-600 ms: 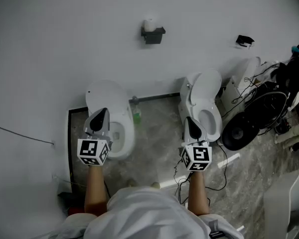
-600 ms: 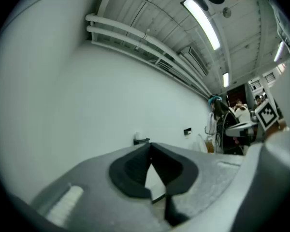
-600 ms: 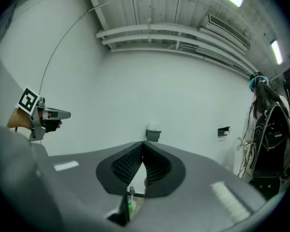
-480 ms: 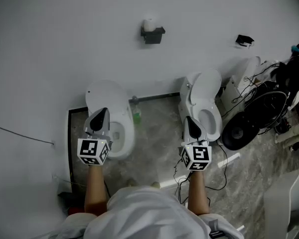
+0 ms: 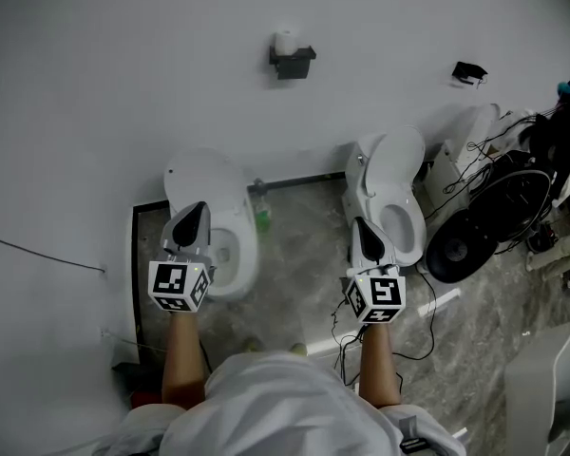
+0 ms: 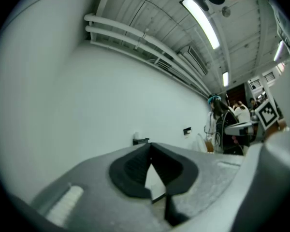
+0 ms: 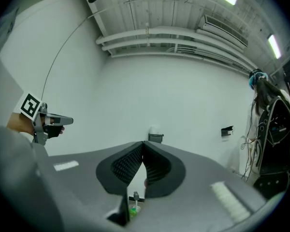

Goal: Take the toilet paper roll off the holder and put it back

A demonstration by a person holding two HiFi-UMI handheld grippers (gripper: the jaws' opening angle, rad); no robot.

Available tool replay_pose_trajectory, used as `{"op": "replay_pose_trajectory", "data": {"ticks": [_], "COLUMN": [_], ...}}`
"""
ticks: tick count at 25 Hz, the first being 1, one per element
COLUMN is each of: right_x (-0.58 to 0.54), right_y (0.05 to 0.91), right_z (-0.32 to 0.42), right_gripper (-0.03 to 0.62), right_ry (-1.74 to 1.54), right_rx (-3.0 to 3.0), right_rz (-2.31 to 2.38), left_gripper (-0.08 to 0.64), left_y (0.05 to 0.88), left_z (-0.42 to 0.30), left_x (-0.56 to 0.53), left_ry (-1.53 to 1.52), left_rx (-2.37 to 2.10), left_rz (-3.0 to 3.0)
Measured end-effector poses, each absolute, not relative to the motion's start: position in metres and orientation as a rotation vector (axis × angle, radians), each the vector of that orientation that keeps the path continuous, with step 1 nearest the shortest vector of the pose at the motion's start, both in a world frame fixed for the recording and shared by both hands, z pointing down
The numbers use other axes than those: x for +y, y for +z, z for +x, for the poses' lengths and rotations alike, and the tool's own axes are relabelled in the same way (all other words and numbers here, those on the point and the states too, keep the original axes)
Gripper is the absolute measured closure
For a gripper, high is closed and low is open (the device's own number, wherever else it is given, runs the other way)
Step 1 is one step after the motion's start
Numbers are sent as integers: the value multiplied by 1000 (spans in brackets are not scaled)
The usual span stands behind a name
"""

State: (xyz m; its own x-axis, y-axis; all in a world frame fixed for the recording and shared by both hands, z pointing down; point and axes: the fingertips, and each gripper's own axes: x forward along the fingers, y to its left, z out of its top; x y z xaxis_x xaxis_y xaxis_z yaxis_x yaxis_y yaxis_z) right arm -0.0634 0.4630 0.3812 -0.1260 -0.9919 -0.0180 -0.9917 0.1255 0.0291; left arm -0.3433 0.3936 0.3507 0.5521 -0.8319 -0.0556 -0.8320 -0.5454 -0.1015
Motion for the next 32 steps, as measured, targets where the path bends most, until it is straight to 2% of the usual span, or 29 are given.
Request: {"op": "replay_pose_trajectory", "data": {"ticks": [9, 32], "right_x": [465, 467], "right_y": [388, 410], "right_z": [-47, 23], "right_gripper": [591, 591], "right_ry": [-43, -102], "right_rx": [-2318, -2390], "right_rz": [2084, 1976], "left_gripper": [560, 560], "left_y": [356, 381], "left_z": [-327, -230], "left_x": [397, 415], "left_ry": [-22, -62], "left_rx": [1425, 1423], "left_rz": [-2674, -2658]}}
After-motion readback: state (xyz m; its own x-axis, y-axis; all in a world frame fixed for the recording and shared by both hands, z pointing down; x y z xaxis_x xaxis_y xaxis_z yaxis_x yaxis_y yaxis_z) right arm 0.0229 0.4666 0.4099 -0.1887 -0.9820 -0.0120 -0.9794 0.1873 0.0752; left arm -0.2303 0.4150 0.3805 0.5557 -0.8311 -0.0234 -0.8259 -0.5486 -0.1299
